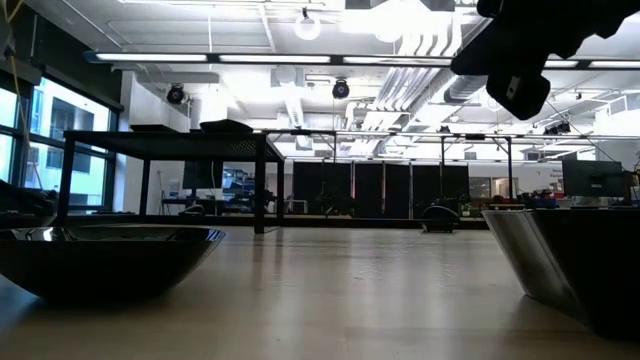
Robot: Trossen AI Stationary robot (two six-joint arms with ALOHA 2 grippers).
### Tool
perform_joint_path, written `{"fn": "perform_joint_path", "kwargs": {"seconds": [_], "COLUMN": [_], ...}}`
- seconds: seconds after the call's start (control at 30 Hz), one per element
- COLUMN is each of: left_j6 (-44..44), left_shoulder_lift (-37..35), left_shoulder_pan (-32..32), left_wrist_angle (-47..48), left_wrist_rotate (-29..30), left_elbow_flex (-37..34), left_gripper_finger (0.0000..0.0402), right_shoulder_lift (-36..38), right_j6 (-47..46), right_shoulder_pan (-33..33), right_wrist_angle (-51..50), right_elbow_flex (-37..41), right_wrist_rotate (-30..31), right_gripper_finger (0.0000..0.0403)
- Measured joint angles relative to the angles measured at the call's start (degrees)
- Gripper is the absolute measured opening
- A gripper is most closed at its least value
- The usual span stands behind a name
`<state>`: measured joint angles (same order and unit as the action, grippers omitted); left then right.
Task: Pick & Place Mini shaped plates
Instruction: Stack the black square plate on the other black square plate on the shelf
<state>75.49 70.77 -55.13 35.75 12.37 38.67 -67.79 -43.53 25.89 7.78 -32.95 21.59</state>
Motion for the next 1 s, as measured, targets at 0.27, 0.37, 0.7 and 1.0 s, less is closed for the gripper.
{"fn": "perform_joint_path", "kwargs": {"seconds": [0.27,0.37,0.7,1.0], "left_j6": [-7.4,-7.7,-9.5,-9.4], "left_shoulder_lift": [5.4,8.2,11.6,11.2], "left_shoulder_pan": [0.0,0.0,0.0,0.0], "left_wrist_angle": [-4.9,-6.2,-10.4,-10.7], "left_wrist_rotate": [-0.3,-1.4,-5.8,-7.5], "left_elbow_flex": [-0.2,-0.2,-0.2,-0.2], "left_gripper_finger": [0.0102,0.0098,0.0039,0.0008], "right_shoulder_lift": [0.0,0.0,0.0,0.0], "right_j6": [0.0,0.0,0.2,0.5], "right_shoulder_pan": [0.0,0.0,0.0,-1.7], "right_wrist_angle": [0.1,0.1,-0.2,-0.2], "right_elbow_flex": [0.0,0.0,0.0,0.0], "right_wrist_rotate": [0.8,1.1,1.6,1.3], "right_gripper_finger": [0.0003,0.0003,0.0003,0.0003]}}
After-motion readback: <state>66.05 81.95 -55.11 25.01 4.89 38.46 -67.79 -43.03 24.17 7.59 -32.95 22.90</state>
